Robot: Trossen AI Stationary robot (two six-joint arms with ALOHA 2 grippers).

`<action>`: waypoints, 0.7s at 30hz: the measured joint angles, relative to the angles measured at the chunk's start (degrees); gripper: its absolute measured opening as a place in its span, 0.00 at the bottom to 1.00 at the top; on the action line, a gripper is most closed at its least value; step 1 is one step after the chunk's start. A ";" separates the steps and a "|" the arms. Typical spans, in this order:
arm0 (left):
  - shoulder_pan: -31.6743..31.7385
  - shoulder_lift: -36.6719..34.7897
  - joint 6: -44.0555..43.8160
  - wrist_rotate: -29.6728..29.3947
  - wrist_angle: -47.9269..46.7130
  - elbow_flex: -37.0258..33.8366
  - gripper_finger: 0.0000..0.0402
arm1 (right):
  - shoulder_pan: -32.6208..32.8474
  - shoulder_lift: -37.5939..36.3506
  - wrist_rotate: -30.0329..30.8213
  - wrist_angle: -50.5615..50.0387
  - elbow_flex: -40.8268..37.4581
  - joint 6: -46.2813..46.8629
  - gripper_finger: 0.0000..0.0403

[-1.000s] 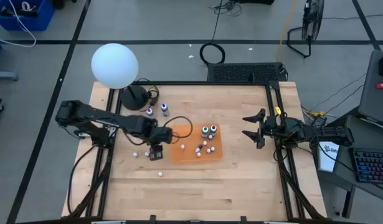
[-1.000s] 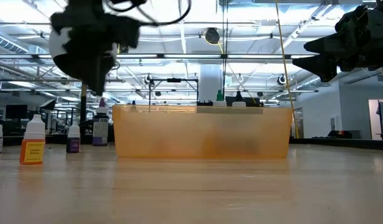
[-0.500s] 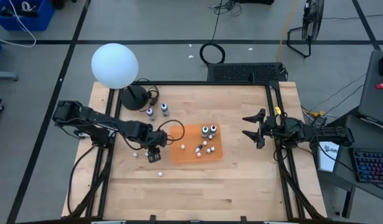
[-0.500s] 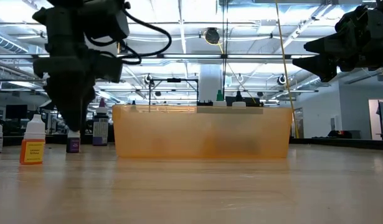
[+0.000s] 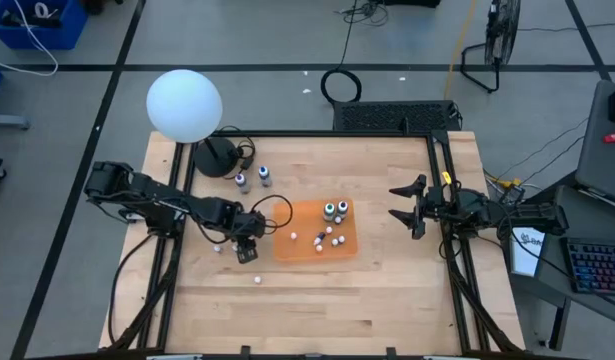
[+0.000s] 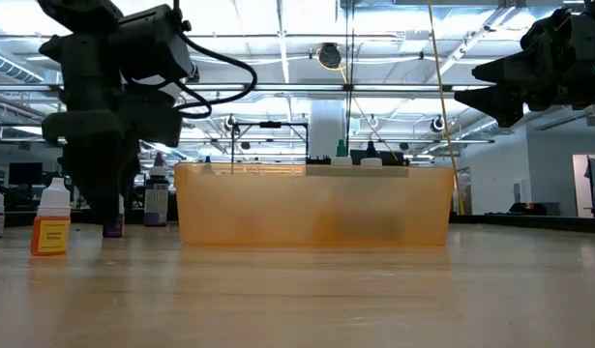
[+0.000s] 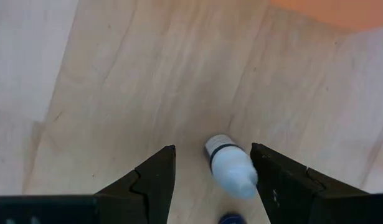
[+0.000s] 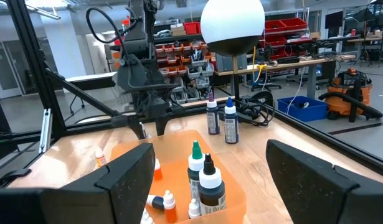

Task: Pick & Place food coloring
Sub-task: Put the small purple food coloring bottle into the orange bin

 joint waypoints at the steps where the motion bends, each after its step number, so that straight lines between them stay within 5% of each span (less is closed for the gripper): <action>1: 0.00 0.01 -0.25 0.02 0.05 -0.17 0.52 | 0.00 0.00 0.01 -0.01 0.00 -0.01 0.73; 21: 0.04 -0.02 0.15 -0.29 3.67 -2.56 0.52 | 0.00 0.00 0.00 -0.01 0.00 0.00 0.73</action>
